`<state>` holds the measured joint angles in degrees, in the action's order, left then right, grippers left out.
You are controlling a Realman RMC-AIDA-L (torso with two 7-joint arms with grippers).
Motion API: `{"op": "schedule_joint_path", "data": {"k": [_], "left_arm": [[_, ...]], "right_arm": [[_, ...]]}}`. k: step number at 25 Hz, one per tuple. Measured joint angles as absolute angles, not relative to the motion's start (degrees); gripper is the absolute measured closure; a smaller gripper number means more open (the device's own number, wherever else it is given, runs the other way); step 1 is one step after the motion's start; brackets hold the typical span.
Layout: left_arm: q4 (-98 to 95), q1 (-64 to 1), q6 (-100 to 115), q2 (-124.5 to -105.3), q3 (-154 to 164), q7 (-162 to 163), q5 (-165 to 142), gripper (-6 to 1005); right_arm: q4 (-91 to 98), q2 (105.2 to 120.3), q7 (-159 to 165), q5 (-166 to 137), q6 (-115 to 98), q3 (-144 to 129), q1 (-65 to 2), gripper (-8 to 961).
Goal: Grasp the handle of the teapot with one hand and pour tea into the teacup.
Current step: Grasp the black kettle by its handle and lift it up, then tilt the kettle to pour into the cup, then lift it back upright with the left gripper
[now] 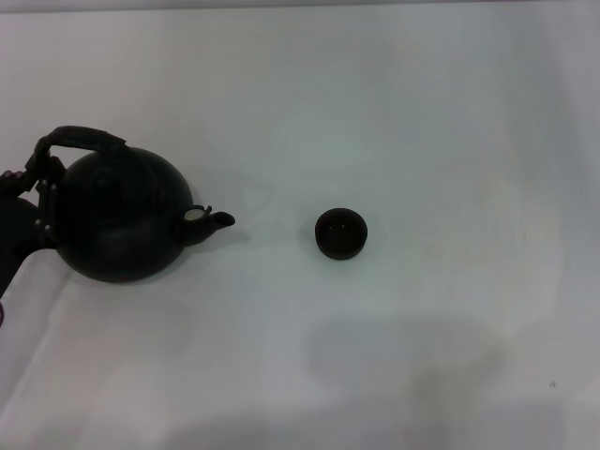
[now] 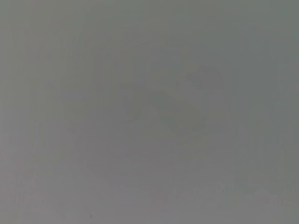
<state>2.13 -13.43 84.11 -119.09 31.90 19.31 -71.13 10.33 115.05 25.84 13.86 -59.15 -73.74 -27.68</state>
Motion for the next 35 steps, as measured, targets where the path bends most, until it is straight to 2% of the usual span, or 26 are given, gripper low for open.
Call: {"op": "schedule_joint_path", "data": {"k": [17, 35], "left_arm": [[-3.54, -18.71, 86.43, -118.84, 32.04, 19.17, -71.11, 877], [-10.8, -28.67, 81.75, -118.59, 34.04, 17.14, -81.74, 885]], "right_arm": [[10.03, 115.05, 25.86, 13.9, -59.15, -73.74, -26.97, 115], [9.96, 115.14, 26.81, 13.44, -59.59, -73.4, -26.19, 115]]}}
